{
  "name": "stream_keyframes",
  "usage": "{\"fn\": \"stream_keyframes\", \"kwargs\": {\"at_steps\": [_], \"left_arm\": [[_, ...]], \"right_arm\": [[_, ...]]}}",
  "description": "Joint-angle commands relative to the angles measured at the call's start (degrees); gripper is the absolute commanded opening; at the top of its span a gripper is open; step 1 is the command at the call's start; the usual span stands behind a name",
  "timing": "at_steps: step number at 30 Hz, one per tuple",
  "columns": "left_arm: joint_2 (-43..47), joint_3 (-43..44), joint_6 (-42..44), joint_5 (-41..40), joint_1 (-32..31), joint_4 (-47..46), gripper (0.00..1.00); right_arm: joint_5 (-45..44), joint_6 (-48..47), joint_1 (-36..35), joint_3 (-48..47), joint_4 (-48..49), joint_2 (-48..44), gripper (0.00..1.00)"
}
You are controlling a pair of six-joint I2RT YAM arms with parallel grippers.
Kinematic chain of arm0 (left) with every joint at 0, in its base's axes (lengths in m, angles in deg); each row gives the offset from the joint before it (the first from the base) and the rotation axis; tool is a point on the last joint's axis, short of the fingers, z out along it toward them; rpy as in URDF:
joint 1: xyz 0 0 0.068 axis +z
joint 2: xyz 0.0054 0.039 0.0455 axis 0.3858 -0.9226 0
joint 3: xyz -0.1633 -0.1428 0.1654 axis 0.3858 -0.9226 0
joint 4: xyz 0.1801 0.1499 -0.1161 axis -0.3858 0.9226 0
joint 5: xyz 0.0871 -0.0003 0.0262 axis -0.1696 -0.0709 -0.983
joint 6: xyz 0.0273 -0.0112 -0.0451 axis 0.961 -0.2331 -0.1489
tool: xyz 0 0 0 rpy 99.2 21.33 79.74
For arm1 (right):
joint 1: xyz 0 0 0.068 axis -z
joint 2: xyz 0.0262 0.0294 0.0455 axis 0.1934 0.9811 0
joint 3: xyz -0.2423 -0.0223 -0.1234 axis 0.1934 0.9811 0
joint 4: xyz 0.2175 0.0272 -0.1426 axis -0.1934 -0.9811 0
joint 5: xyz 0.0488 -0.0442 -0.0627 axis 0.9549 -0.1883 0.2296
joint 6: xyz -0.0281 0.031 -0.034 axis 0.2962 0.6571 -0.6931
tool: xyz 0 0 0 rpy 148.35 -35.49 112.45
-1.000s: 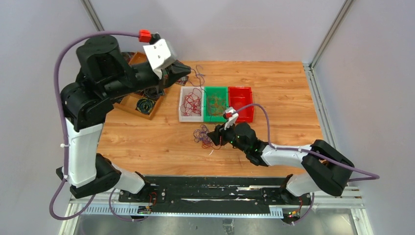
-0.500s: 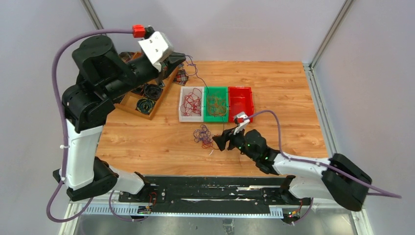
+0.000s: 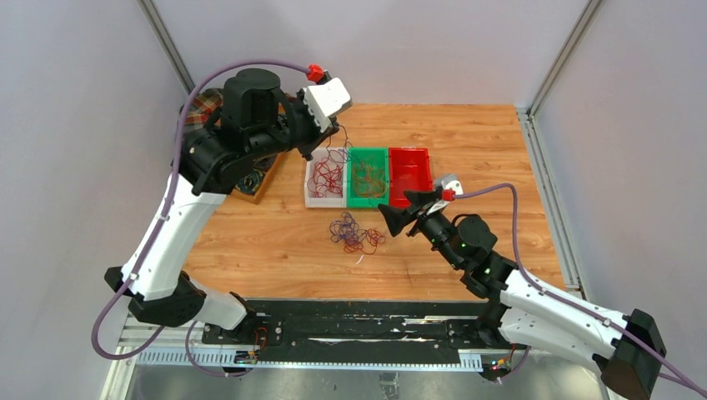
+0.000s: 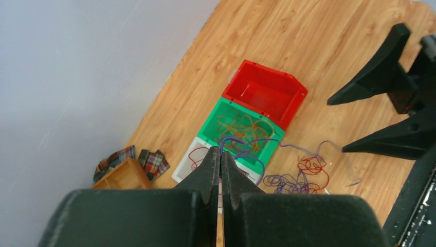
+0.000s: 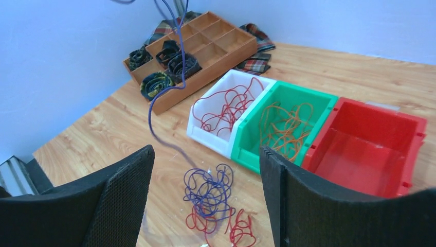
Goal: Untangle the cables
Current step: Untie the cable.
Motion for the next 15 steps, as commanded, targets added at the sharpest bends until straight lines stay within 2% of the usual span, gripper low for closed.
{"fn": "stream_keyframes", "kwargs": {"at_steps": [1, 6, 15], "left_arm": [[-1.38, 0.16, 1.24, -3.76, -0.46, -1.39, 0.0], [-4.75, 2.39, 2.01, -9.25, -0.46, -1.38, 0.01], [-9.95, 8.28, -1.62, -2.1, -0.55, -2.23, 0.01]], "right_arm": [[-4.08, -2.67, 1.7, -1.05, -2.93, -3.14, 0.75], [-4.24, -0.15, 5.19, 0.33, -6.14, -6.07, 0.75], [-11.11, 1.2, 9.36, -0.02, -11.75, -8.67, 0.74]]}}
